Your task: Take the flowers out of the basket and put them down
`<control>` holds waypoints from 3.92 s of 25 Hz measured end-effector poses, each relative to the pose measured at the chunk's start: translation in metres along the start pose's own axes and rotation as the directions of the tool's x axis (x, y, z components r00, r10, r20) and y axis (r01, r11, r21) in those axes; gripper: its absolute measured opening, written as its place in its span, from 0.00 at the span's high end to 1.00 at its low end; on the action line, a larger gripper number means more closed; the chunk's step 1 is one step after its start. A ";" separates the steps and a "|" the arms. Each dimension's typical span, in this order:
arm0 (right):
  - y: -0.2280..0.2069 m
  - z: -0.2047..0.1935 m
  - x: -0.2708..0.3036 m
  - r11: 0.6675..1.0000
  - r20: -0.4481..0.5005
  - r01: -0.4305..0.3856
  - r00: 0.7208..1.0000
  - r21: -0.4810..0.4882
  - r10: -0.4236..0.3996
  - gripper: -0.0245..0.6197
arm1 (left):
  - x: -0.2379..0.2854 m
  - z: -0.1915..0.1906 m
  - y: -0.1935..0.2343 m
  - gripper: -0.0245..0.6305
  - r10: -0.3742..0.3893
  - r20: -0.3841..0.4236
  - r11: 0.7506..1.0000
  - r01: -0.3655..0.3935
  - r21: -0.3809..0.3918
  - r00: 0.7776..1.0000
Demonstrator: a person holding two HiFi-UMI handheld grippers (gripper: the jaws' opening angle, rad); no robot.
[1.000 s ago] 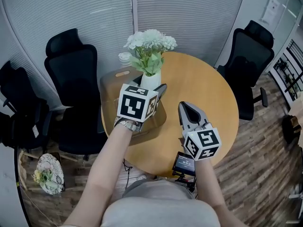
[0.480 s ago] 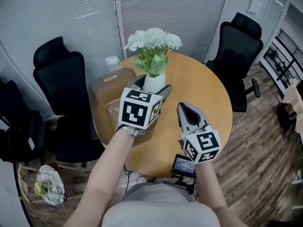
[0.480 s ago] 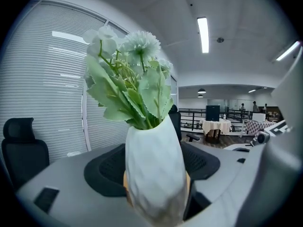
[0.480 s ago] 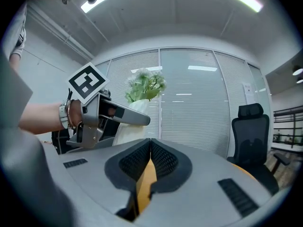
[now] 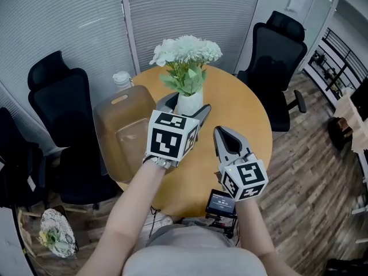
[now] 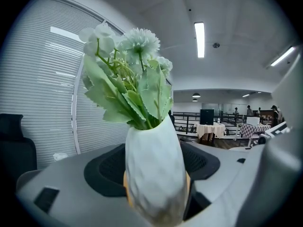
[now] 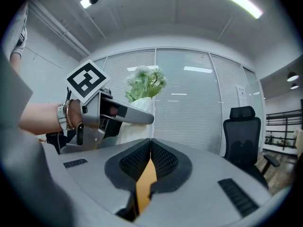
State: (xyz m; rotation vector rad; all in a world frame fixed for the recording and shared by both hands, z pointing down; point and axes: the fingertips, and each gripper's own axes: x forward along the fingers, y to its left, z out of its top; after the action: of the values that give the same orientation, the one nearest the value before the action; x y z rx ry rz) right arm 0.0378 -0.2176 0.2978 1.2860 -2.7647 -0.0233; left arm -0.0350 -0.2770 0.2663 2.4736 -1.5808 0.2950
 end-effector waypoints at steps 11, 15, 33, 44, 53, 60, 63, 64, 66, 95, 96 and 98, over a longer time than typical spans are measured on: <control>-0.022 -0.010 -0.003 0.999 -0.012 0.050 0.999 0.003 -0.050 0.92 | 0.028 -0.006 -0.021 0.42 -0.028 -0.005 1.000 0.028 0.007 1.000; -0.031 -0.010 -0.004 0.998 -0.008 0.057 0.998 -0.001 -0.057 0.92 | 0.038 -0.008 -0.032 0.42 -0.035 -0.004 0.999 0.035 0.005 0.999; -0.059 -0.047 0.004 0.997 -0.046 0.082 0.996 -0.005 -0.082 0.92 | 0.083 -0.037 -0.040 0.42 -0.004 0.073 0.999 0.001 0.034 0.997; -0.088 -0.069 0.012 0.993 -0.075 0.114 0.990 -0.038 -0.116 0.92 | 0.116 -0.057 -0.039 0.42 0.015 0.135 1.000 -0.017 0.016 0.991; -0.091 -0.105 0.012 0.995 -0.112 0.101 0.988 -0.024 -0.103 0.92 | 0.131 -0.101 -0.042 0.42 0.029 0.105 1.000 -0.029 0.002 0.994; -0.093 -0.123 0.013 0.996 -0.124 0.090 0.988 -0.015 -0.091 0.92 | 0.139 -0.118 -0.039 0.42 0.033 0.113 0.999 -0.038 0.039 0.993; -0.092 -0.130 0.013 0.996 -0.127 0.086 0.988 -0.006 -0.087 0.92 | 0.142 -0.123 -0.039 0.42 0.036 0.117 0.998 -0.042 0.049 0.993; -0.092 -0.131 0.012 0.997 -0.127 0.083 0.988 -0.005 -0.083 0.92 | 0.142 -0.125 -0.040 0.42 0.037 0.120 0.998 -0.044 0.051 0.992; -0.092 -0.134 0.013 0.997 -0.127 0.076 0.989 -0.009 -0.076 0.92 | 0.144 -0.126 -0.041 0.42 0.039 0.128 0.997 -0.046 0.054 0.991; -0.122 -0.185 0.038 0.985 -0.061 0.140 0.987 -0.100 -0.146 0.92 | 0.183 -0.185 -0.041 0.42 0.027 0.162 0.994 -0.044 0.104 0.986; -0.123 -0.188 0.038 0.984 -0.062 0.144 0.987 -0.102 -0.151 0.92 | 0.185 -0.187 -0.041 0.42 0.026 0.162 0.993 -0.044 0.109 0.986; -0.124 -0.192 0.039 0.984 -0.062 0.148 0.986 -0.095 -0.155 0.92 | 0.188 -0.190 -0.042 0.42 0.020 0.161 0.991 -0.040 0.124 0.987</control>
State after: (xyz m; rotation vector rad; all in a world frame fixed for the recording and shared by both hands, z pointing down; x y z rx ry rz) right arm 0.1248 -0.3222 0.4850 1.4418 -2.5711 -0.1106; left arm 0.0677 -0.3727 0.4975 2.6303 -1.7132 0.2121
